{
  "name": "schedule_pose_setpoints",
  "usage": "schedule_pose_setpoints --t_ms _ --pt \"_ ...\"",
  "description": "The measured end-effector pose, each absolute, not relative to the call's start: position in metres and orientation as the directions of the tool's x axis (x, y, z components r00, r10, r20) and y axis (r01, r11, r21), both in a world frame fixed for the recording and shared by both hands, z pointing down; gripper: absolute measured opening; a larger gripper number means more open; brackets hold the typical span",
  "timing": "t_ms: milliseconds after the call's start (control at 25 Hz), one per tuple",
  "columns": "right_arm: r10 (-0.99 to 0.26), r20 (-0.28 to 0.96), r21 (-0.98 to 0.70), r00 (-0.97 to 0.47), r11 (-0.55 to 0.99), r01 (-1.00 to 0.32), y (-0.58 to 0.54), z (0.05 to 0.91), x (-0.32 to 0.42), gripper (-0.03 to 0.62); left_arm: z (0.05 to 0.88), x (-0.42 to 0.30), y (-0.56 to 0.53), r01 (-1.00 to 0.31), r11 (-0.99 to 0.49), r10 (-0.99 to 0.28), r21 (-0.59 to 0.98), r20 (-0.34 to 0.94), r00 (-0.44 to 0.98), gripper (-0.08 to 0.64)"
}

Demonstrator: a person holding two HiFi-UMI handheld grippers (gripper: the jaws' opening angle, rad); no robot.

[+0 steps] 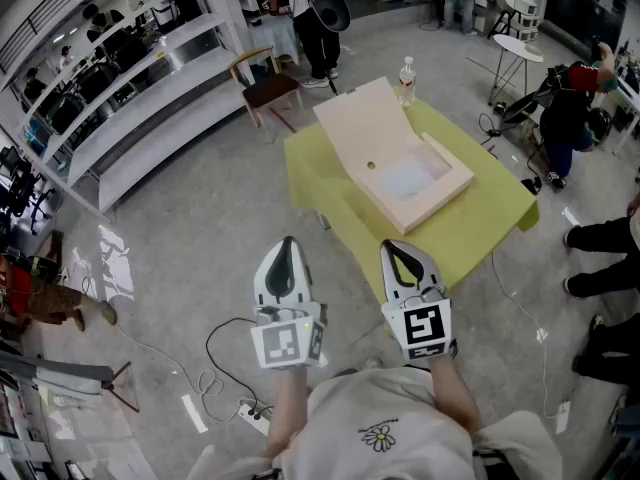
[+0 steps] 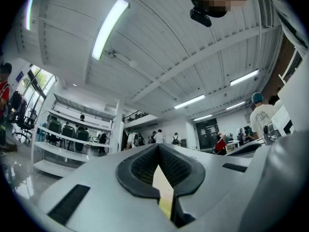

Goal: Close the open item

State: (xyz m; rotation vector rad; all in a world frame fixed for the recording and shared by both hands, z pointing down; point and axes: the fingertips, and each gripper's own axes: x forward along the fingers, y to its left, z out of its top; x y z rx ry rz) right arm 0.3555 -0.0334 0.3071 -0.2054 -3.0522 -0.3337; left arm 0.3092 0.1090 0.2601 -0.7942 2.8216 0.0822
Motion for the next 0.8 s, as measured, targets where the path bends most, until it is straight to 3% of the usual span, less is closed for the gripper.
schedule_pose_setpoints --t_ms 360,800 --pt "0.169 0.111 0.203 -0.979 0.961 0.189 -0.028 0.320 0.354 0.012 0.264 0.302 0.124 -0.506 0.860 -0.479 0.062 -0.240 -0.844 0.014" --pt "0.361 0.172 0.152 -0.917 0.910 0.387 0.024 0.341 0.350 0.012 0.263 0.300 0.171 -0.397 0.916 -0.369 0.060 -0.259 -0.892 0.014"
